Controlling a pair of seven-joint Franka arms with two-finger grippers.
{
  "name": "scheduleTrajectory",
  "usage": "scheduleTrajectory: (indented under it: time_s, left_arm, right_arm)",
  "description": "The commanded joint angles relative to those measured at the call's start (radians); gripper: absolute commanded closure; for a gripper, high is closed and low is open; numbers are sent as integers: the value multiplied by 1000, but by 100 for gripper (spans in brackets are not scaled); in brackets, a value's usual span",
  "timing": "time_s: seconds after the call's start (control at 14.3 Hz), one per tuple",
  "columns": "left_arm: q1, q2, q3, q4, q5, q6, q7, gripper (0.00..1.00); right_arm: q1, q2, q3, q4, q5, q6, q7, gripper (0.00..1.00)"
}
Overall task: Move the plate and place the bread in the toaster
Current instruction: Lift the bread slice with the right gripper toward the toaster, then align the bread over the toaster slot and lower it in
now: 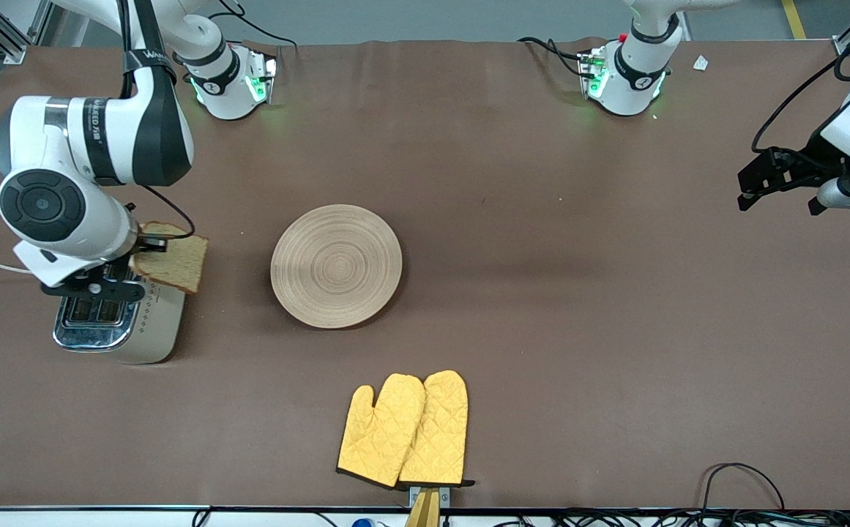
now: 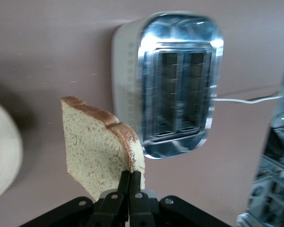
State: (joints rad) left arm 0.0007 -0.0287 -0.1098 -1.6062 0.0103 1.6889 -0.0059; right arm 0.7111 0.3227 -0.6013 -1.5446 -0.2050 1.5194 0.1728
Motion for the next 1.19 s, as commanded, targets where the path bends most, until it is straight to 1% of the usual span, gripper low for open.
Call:
scheduleTrajectory:
  time_s: [0.0, 0.14, 0.21, 0.35, 0.56, 0.91, 1.12]
  left_arm:
    - [-4, -7, 10, -6, -12, 14, 14, 0]
    - [-4, -7, 10, -6, -12, 14, 15, 0]
    - [-4, -7, 10, -6, -12, 14, 15, 0]
    - [-4, -7, 10, -6, -12, 14, 15, 0]
    - [-4, -7, 10, -6, -12, 14, 15, 0]
    - [-4, -7, 10, -6, -12, 14, 15, 0]
    - [-4, -7, 10, -6, -12, 14, 15, 0]
  right_arm:
    - [2, 21, -5, 28, -141, -18, 22, 100]
    - [2, 25, -3, 26, -239, -13, 68, 100]
    - [2, 27, -3, 24, -263, -16, 80, 100]
    - [-2, 30, -5, 23, -272, -4, 82, 100]
    - [-31, 38, -3, 20, -309, 30, 89, 100]
    - [-62, 67, -2, 8, -312, 82, 93, 100]
    - [-65, 87, -2, -29, -310, 143, 135, 100]
